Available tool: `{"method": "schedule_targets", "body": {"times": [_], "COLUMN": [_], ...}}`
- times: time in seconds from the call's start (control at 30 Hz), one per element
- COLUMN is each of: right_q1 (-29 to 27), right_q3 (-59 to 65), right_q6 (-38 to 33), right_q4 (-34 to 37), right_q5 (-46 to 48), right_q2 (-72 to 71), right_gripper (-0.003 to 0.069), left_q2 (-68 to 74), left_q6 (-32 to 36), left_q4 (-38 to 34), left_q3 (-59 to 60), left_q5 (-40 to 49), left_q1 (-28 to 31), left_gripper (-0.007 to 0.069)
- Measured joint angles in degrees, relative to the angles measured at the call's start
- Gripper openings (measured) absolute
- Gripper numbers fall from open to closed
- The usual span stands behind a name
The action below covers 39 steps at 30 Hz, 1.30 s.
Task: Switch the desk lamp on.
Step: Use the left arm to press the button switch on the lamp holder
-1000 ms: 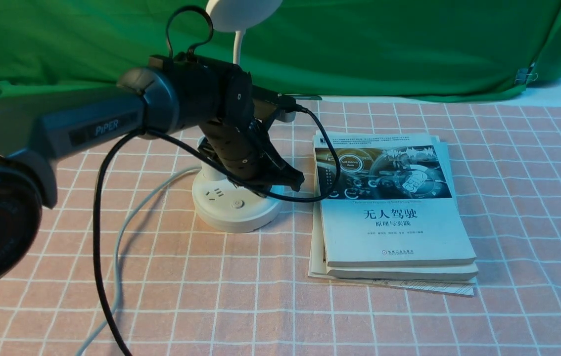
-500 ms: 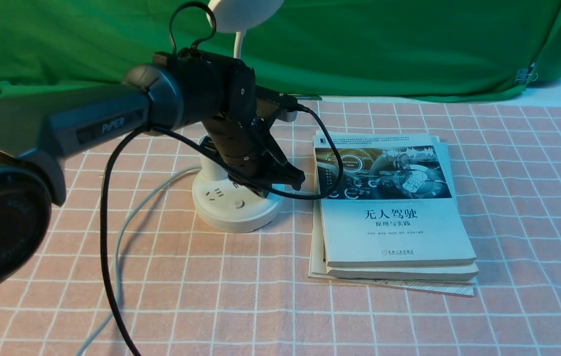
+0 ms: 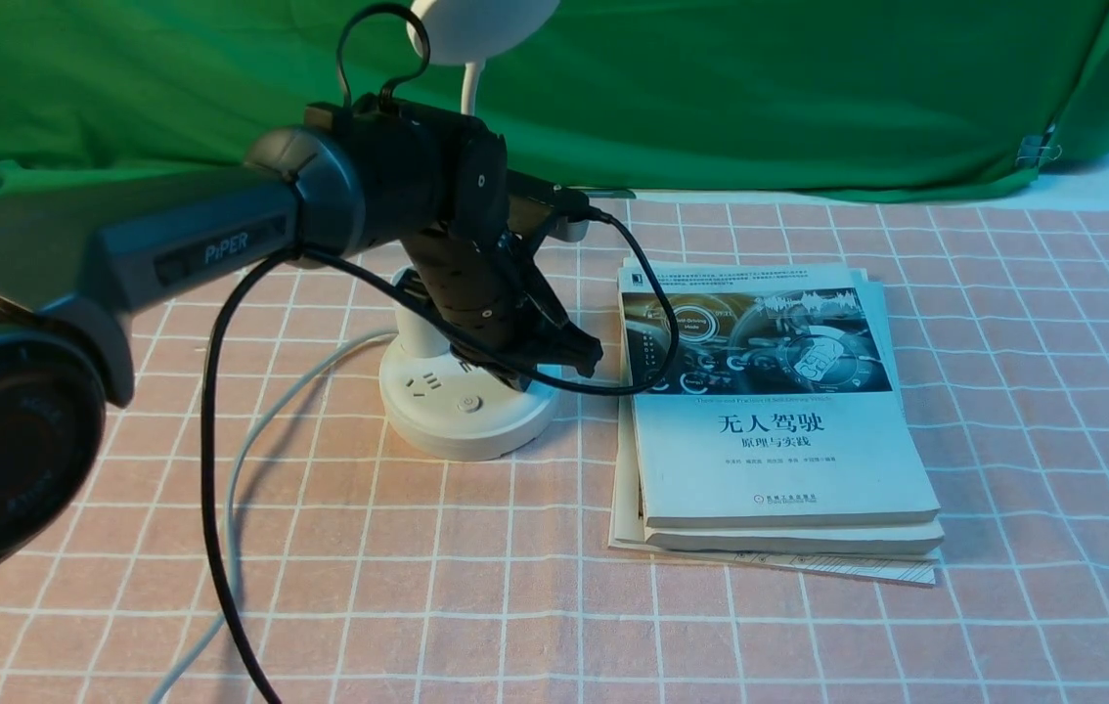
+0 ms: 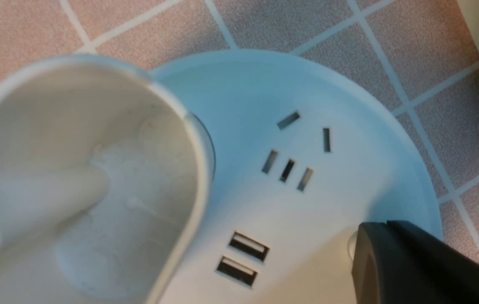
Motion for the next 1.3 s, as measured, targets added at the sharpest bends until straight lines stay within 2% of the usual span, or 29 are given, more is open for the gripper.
{"method": "schedule_targets", "body": {"times": [0.2, 0.43, 0.9, 1.0, 1.3], "right_q1": [0.0, 0.0, 0.0, 0.0, 0.0], "right_q3": [0.0, 0.0, 0.0, 0.0, 0.0], "right_q6": [0.0, 0.0, 0.0, 0.0, 0.0], "right_q4": [0.0, 0.0, 0.0, 0.0, 0.0], "right_q5": [0.0, 0.0, 0.0, 0.0, 0.0], "right_q2": [0.0, 0.0, 0.0, 0.0, 0.0], "right_gripper": [0.0241, 0.0241, 0.0241, 0.0241, 0.0241], "left_q2": [0.48, 0.47, -11.11, -13.62, -11.53], "left_q6": [-0.2, -3.49, -4.28, -4.33, -7.09], "left_q4": [0.55, 6.51, 4.2, 4.2, 4.2], "left_q3": [-0.38, -0.54, 3.86, 6.16, 13.7], "left_q5": [0.42, 0.48, 4.77, 2.39, -12.28], "left_q1": [-0.12, -2.18, -1.88, -1.88, -1.83], "left_gripper": [0.0021, 0.0021, 0.0021, 0.0021, 0.0021]}}
